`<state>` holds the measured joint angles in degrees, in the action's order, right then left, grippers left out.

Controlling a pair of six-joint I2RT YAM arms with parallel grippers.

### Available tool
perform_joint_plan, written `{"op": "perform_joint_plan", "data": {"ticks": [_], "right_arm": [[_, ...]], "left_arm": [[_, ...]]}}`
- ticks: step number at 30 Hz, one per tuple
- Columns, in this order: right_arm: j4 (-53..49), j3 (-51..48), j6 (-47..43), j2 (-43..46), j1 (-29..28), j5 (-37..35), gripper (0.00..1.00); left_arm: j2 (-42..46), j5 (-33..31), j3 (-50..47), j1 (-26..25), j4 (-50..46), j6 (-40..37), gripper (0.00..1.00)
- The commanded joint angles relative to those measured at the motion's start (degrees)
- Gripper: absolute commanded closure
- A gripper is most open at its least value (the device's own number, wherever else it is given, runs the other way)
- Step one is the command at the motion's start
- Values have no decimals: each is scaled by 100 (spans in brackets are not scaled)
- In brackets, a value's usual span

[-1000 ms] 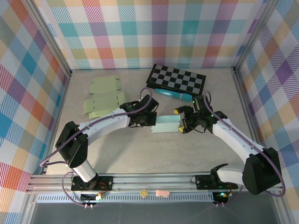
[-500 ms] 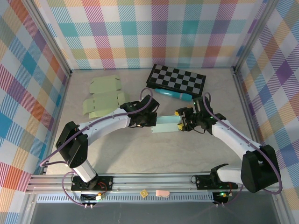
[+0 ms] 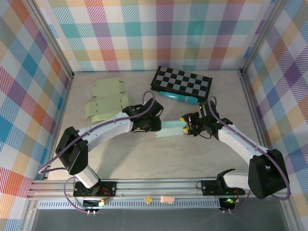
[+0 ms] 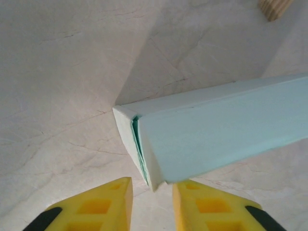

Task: Fold the paper box

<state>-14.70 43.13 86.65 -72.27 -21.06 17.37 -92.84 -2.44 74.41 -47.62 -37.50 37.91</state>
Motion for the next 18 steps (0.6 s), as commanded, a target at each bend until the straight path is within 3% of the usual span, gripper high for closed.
{"op": "perform_joint_plan", "data": {"ticks": [1, 9, 18], "right_arm": [[-38, -103, -156, -85, 32, -102, 54], [-47, -64, -209, -173, 29, -103, 57], [-54, -43, -219, -201, 32, -90, 59]], "left_arm": [[526, 228, 157, -60, 36, 600, 70], [780, 1115, -262, 484, 634, 2240, 65], [729, 1789, -1273, 1017, 2632, 3821, 58]]}}
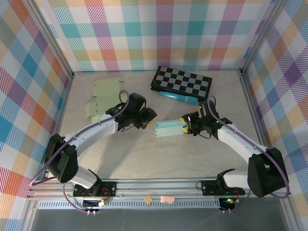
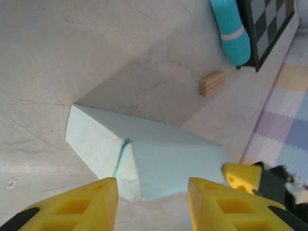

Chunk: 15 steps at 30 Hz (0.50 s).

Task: Fold the paper box

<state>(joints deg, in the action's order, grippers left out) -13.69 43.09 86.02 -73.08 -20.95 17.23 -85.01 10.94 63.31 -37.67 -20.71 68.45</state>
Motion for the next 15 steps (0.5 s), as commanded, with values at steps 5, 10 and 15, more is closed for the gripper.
{"op": "perform_joint_plan", "data": {"ticks": [5, 10, 15], "right_arm": [[-175, -23, -164, -121, 21, -84, 59], [-160, -22, -164, -162, 21, -67, 59], [-176, -7, -172, -186, 21, -71, 60]], "left_arm": [[-218, 502, -359, 23, 1312, 968, 58], [-245, 509, -417, 62, 1050, 803, 58], [-221, 409, -293, 72, 529, 504, 59]]}}
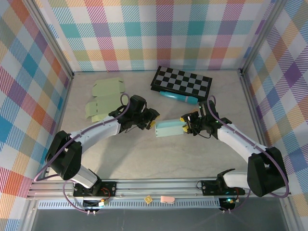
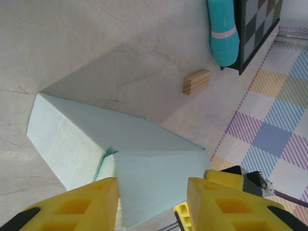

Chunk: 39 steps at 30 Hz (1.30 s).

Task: Fold the paper box

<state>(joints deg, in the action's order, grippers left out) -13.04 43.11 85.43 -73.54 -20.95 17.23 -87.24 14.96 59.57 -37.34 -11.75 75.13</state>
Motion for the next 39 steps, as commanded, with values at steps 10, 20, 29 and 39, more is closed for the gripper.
{"op": "perform_joint_plan", "data": {"ticks": [10, 20, 29, 39], "right_arm": [[-296, 33, -120, -161, 21, -71, 61], [-361, 40, -134, -178, 16, -106, 62], [-408, 72, -143, -240, 21, -106, 63], [-673, 151, -193, -266, 21, -132, 66]], "left_arm": [[-114, 171, -11, 76, -288, -201, 57], [-136, 165, -250, 77, -81, -131, 64], [-65, 174, -437, 70, 133, -104, 69], [66, 225, -668, 69, 265, -171, 72]]}}
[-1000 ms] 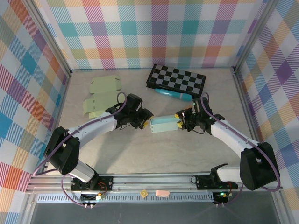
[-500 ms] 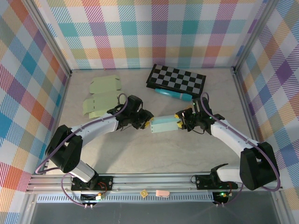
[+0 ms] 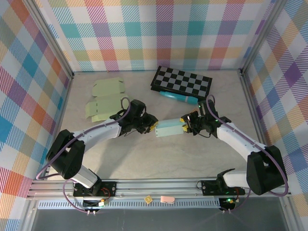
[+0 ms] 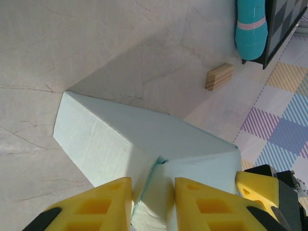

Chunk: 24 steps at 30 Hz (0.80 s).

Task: Fold the paper box

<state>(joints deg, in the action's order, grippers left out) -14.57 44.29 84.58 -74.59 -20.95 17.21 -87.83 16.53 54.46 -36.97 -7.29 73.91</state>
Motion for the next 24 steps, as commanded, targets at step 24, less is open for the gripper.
{"op": "perform_joint_plan", "data": {"ticks": [24], "right_arm": [[-591, 49, -131, -188, 21, -139, 67]], "left_arm": [[227, 280, -13, -3, -194, -139, 64]]}}
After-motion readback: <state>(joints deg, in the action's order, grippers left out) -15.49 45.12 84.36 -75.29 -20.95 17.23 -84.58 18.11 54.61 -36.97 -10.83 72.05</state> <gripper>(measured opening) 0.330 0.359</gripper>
